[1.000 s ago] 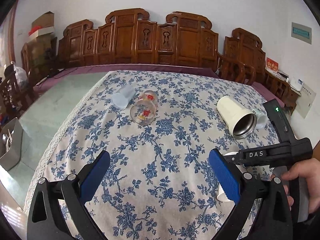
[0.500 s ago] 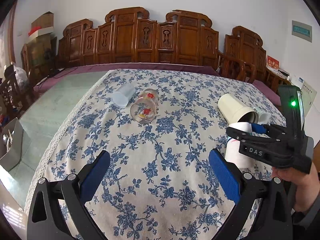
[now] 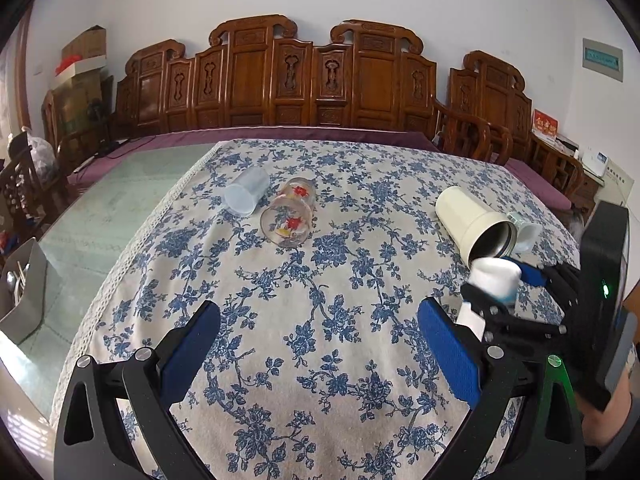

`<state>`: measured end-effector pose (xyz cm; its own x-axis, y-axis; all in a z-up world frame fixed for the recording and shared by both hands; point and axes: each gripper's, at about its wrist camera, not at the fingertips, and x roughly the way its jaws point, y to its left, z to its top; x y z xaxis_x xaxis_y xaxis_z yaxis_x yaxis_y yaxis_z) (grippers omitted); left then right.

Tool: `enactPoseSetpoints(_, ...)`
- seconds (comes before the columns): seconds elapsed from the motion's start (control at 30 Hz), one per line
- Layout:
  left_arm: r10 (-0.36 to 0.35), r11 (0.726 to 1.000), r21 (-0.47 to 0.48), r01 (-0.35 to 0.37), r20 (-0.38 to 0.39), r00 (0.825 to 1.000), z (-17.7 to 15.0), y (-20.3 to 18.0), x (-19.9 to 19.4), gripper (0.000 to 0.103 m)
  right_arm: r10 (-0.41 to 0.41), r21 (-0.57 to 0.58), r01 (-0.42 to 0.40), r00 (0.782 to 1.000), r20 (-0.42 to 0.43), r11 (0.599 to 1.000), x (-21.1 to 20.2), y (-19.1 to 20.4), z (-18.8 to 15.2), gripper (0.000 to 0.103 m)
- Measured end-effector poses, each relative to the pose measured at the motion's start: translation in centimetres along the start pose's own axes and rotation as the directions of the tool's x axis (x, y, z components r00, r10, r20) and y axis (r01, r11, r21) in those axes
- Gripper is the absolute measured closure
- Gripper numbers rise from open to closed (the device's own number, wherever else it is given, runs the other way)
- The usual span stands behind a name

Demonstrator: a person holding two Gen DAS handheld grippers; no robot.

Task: Flip cup upside down
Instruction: 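Turn the cup rim-down and lower it onto the tablecloth with the right gripper, then open the right gripper and pull it back from the cup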

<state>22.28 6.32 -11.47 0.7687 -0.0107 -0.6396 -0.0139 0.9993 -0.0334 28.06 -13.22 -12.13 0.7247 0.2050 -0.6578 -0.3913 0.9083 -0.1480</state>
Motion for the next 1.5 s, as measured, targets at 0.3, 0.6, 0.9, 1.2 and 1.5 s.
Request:
enactPoseSetpoints(0.3,0.008,1.0,0.013,-0.008,0.001,1.0,-0.2,-0.3,0.1,0.008,0.092,0.138,-0.089,0.996,-0.018,0.986,-1.5,-0.9,-0.9,0.041)
enactPoseSetpoints(0.6,0.002,1.0,0.018,-0.002,0.001,1.0,-0.3,-0.6,0.1,0.008,0.15,0.23,-0.142,0.988,-0.02,0.963,-2.3,-2.3,-1.3,0.035)
enactPoseSetpoints(0.9,0.004,0.999,0.036,-0.004,-0.005,1.0,-0.5,-1.1,0.0,0.008,0.173,0.241,-0.159,0.984,-0.035,0.957,-2.6,-2.7,-2.1,0.033)
enactPoseSetpoints(1.2,-0.013,0.998,0.057,0.013,0.009,1.0,-0.3,-3.0,-2.4,0.008,0.153,0.303,-0.148,0.988,0.007,0.941,-6.9,-5.1,-2.5,0.028)
enactPoseSetpoints(1.5,-0.017,0.999,0.046,0.016,0.012,1.0,-0.8,-4.8,-5.8,0.008,0.1,0.319,-0.104,0.995,0.03,0.942,-12.2,-6.6,-3.3,0.011)
